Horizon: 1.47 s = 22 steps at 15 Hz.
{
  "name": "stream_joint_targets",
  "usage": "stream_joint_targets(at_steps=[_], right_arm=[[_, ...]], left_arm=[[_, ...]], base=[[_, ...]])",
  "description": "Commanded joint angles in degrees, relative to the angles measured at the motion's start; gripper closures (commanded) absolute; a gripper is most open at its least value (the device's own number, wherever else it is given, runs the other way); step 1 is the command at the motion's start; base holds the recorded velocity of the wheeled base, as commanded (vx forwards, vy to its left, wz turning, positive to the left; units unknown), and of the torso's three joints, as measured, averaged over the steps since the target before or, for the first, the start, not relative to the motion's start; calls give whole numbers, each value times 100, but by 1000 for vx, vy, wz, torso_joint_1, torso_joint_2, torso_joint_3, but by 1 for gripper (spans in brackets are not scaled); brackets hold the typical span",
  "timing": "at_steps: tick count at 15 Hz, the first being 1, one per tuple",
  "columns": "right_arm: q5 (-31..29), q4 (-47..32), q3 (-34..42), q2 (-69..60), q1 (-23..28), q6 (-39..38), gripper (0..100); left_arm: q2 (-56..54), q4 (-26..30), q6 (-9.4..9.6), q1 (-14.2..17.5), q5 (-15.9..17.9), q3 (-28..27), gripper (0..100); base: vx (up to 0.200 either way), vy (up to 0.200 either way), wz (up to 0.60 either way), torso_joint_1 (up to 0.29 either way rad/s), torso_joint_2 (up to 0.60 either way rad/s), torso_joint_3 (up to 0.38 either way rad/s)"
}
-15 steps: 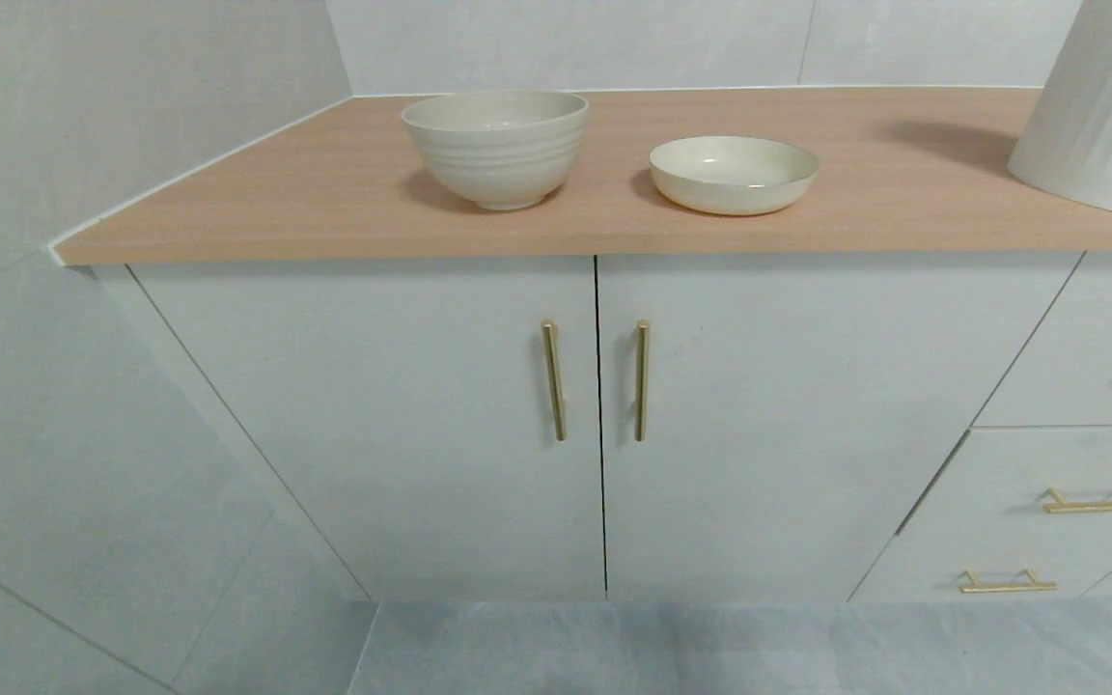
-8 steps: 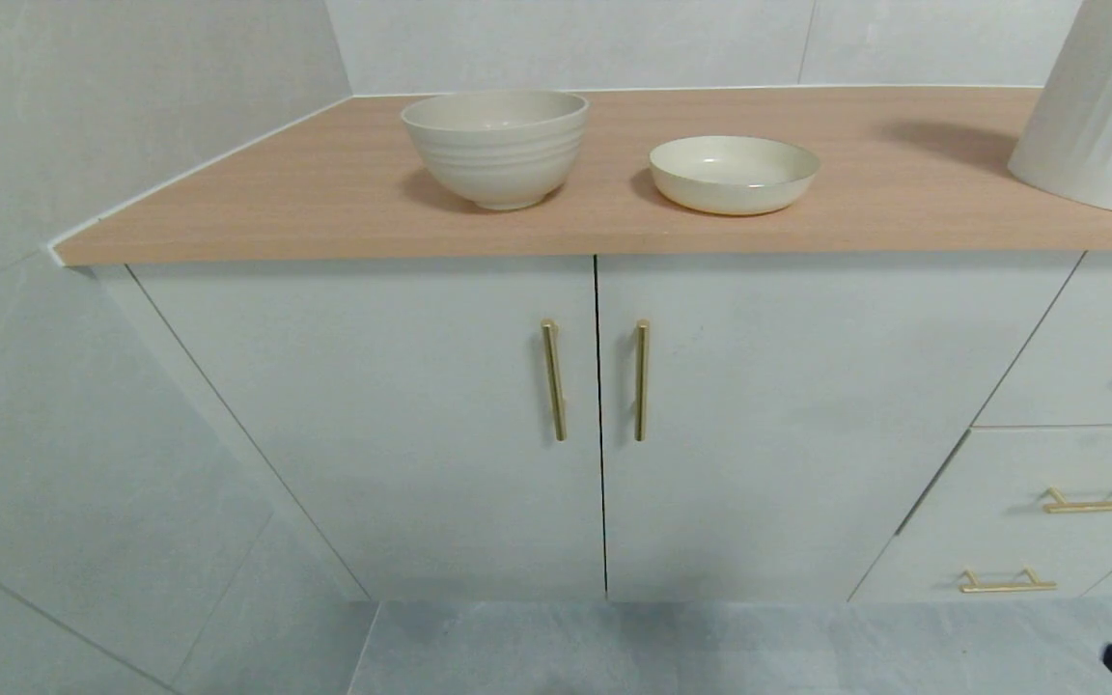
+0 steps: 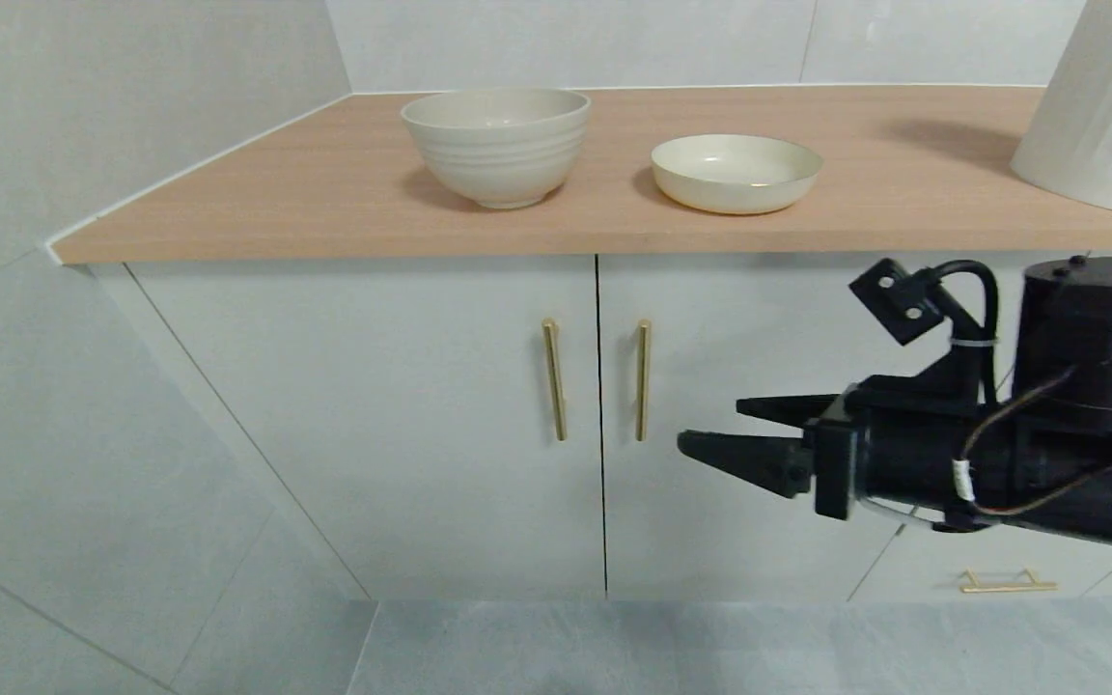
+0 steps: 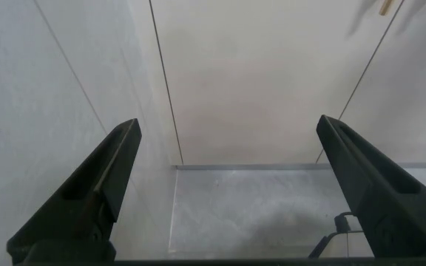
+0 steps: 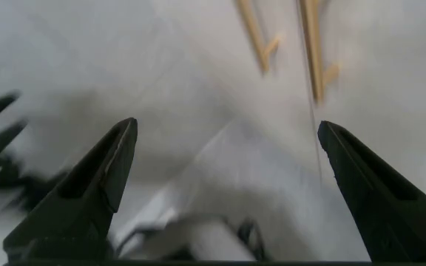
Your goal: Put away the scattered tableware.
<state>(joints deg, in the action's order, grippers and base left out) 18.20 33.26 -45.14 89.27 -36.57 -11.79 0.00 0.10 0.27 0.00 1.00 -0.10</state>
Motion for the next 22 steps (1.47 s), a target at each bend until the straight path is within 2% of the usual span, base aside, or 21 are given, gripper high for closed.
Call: stream_joint_targets(at_steps=[1, 4, 9, 15, 22], right_arm=[[-150, 524, -206, 961, -122, -25, 0], [-194, 1051, -214, 1347, -113, -34, 0], [-774, 2159, -293, 2024, -122, -219, 0], [-774, 2625, -487, 2253, -184, -913, 0], [-783, 2923, -707, 2692, -315, -1098, 0]], left_arm=[[0, -1, 0, 0, -3, 1, 0], [0, -1, 0, 0, -3, 1, 0], [0, -1, 0, 0, 6, 1, 0], [0, -1, 0, 0, 6, 1, 0], [0, -1, 0, 0, 6, 1, 0]], base=[[0, 0, 0, 0, 0, 0], [0, 0, 0, 0, 0, 0], [0, 0, 0, 0, 0, 0], [0, 0, 0, 0, 0, 0], [0, 0, 0, 0, 0, 0]])
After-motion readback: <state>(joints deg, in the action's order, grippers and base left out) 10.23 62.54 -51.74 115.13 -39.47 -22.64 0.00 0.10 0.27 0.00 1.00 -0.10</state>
